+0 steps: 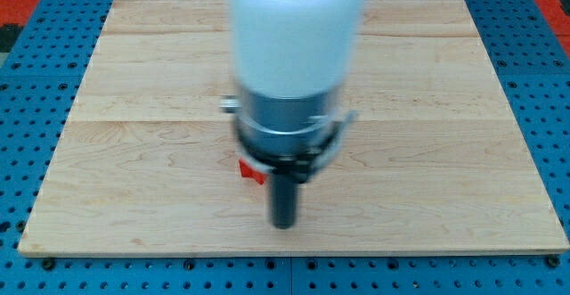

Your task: Nudge the red circle along with the yellow heart a bit up

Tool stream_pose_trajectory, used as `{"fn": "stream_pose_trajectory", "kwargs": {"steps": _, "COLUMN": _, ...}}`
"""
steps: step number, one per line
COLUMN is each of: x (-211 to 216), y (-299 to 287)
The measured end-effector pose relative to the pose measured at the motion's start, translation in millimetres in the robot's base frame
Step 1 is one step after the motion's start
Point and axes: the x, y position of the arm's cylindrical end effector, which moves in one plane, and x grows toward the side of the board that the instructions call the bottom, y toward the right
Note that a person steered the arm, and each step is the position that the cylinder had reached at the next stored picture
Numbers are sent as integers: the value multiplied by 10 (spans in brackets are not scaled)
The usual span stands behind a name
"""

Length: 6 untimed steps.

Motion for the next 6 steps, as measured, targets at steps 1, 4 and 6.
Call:
{"fn": "stream_pose_trajectory", "kwargs": {"steps": 1, "x": -251, "y": -376}}
{"fn": "stream_pose_trajectory", "kwargs": {"steps": 4, "x": -968, "y": -269}}
{"fn": "stream_pose_trajectory", "kwargs": {"steps": 6, "x": -789, "y": -781}}
